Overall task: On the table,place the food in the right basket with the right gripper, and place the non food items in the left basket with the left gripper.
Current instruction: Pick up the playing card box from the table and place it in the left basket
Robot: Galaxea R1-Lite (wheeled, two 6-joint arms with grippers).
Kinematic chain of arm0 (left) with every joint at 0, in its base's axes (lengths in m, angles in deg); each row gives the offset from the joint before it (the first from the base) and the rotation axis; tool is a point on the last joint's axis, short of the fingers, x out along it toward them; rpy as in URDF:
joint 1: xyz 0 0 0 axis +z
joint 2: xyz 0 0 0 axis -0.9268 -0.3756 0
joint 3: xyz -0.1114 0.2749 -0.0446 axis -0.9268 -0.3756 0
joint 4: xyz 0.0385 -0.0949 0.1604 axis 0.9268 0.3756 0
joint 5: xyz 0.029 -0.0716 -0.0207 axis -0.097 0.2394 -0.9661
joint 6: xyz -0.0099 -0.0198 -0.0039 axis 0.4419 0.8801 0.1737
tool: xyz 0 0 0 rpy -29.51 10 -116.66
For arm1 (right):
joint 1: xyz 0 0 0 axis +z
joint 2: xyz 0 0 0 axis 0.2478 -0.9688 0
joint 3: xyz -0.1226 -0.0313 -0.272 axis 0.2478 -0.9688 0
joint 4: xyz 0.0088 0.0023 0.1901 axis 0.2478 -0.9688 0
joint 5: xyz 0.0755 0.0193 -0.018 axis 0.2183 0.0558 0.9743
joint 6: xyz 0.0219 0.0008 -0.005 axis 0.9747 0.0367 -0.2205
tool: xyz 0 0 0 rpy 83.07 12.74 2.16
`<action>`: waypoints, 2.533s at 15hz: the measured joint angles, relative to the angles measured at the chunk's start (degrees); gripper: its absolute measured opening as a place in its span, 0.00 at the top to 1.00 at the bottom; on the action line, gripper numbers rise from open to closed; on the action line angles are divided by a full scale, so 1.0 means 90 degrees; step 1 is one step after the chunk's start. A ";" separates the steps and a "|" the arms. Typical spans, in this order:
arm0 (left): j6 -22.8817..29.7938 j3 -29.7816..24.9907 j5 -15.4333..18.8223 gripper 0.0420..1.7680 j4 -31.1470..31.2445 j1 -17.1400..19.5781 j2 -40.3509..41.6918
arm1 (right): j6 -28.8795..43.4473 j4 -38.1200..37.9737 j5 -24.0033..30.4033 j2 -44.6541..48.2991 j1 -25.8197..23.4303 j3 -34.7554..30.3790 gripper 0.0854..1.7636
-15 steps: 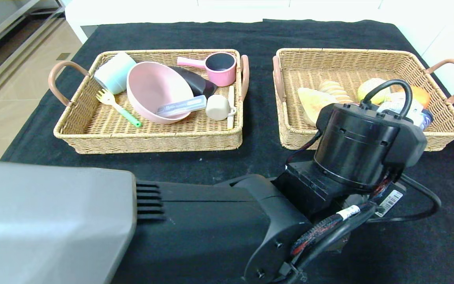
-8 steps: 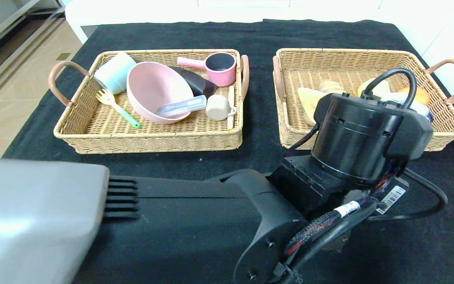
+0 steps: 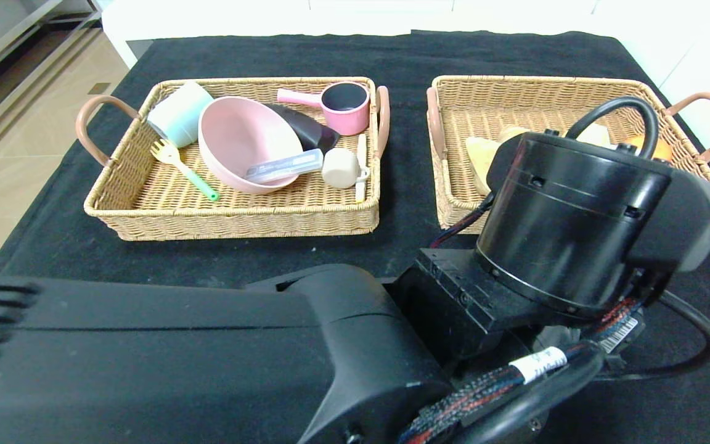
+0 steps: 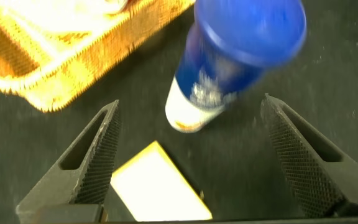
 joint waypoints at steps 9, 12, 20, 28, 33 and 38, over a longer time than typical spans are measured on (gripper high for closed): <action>0.1567 -0.0381 -0.0484 0.05 0.1738 -0.0279 0.0500 | -0.0009 -0.0003 0.0009 -0.0062 0.0000 -0.0043 0.03; 0.2308 -0.0145 -0.0584 0.04 0.2345 -0.0275 0.0386 | -0.0009 -0.0003 0.0009 -0.0074 0.0000 -0.0050 0.03; 0.2748 0.0083 -0.1350 0.04 0.2403 -0.0037 -0.0291 | -0.0012 -0.0003 0.0012 -0.0080 0.0009 -0.0058 0.03; 0.2632 0.0454 -0.1754 0.03 0.2418 0.0070 -0.0821 | -0.0009 0.0007 0.0015 -0.0058 0.0014 -0.0047 0.03; 0.2578 0.0639 -0.1978 0.03 0.2415 0.0107 -0.1047 | -0.0012 0.0022 0.0012 -0.0035 0.0016 -0.0043 0.03; 0.2578 0.0652 -0.1978 0.03 0.2408 0.0145 -0.1096 | -0.0012 0.0012 0.0019 -0.0034 0.0022 -0.0050 0.03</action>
